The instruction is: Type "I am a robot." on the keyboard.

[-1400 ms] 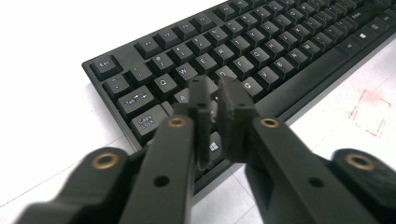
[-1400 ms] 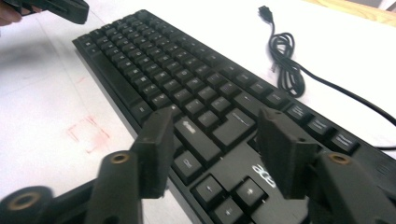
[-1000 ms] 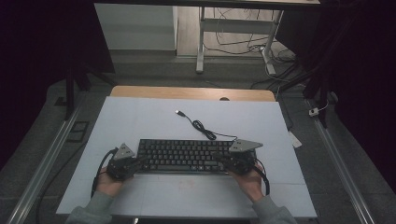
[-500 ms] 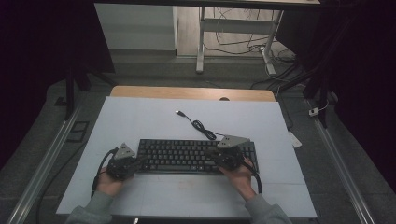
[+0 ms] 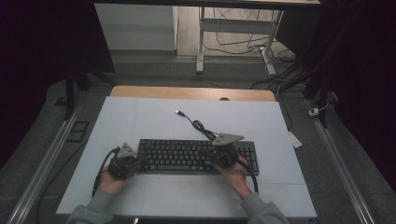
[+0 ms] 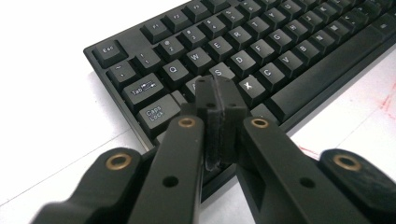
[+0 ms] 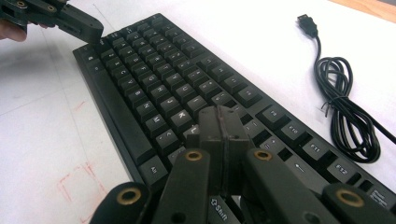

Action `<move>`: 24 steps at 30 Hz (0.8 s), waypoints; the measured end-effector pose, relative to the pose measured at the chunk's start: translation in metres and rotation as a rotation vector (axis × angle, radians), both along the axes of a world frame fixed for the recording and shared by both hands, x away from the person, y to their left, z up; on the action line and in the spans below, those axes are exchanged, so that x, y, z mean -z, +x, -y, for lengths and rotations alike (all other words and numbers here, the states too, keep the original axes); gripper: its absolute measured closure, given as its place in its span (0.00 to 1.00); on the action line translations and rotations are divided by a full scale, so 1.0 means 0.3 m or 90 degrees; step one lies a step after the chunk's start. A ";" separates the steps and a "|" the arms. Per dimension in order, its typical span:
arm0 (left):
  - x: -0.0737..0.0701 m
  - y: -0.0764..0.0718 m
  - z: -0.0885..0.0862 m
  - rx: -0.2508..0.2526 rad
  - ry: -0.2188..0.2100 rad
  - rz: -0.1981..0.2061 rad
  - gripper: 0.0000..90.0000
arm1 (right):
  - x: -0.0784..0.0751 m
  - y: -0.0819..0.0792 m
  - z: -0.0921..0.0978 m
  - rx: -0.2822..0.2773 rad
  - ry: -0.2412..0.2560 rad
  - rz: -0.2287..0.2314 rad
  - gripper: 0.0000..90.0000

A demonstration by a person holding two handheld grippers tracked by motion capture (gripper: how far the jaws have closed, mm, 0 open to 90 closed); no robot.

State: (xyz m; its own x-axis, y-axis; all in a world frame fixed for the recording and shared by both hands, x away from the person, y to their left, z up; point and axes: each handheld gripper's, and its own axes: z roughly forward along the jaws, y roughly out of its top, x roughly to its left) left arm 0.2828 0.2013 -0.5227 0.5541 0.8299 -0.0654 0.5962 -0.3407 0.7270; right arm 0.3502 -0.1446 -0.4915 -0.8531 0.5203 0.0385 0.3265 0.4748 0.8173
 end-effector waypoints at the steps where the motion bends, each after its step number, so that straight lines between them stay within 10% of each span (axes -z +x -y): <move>1: 0.002 0.002 -0.001 -0.001 0.000 -0.001 0.98 | 0.000 0.002 -0.004 -0.001 0.000 -0.001 1.00; 24: 0.022 0.014 -0.006 -0.009 0.014 -0.007 0.98 | 0.033 0.044 -0.106 -0.010 -0.018 -0.015 1.00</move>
State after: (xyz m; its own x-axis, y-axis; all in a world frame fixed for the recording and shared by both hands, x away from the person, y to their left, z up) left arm 0.2871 0.2032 -0.5293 0.5414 0.8391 -0.0531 0.6096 -0.3482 0.7121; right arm 0.3635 -0.1127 -0.5014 -0.8601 0.5082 0.0433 0.3373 0.5031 0.7957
